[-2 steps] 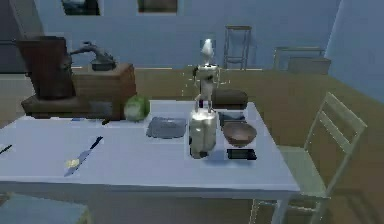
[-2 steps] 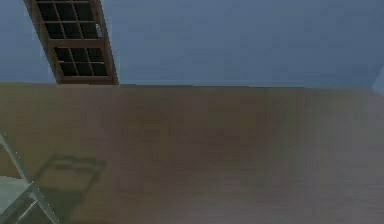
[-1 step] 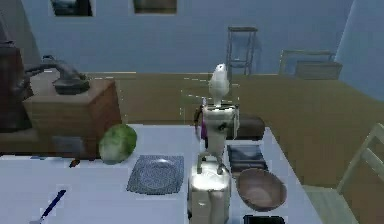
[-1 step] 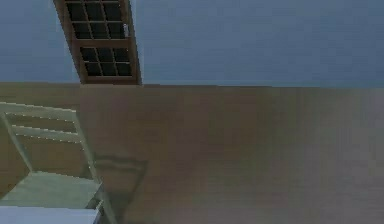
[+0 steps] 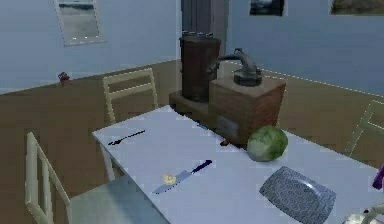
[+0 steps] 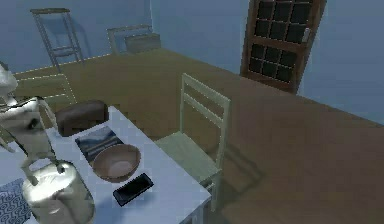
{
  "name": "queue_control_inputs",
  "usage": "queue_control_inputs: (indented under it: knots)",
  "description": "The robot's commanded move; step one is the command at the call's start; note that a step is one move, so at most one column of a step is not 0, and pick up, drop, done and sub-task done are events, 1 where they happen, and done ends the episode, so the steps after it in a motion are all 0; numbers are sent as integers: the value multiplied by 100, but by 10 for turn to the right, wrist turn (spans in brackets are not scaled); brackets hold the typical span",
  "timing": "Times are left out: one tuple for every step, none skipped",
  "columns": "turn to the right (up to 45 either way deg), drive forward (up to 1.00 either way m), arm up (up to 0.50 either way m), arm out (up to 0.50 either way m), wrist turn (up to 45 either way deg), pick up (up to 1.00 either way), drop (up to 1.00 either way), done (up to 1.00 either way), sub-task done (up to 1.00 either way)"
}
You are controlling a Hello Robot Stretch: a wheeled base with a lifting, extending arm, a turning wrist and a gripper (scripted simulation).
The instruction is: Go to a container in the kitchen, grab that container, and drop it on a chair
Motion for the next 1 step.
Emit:
queue_control_inputs:
  knots:
    - [-180, 0, 0, 0, 0, 0, 0, 0, 0]
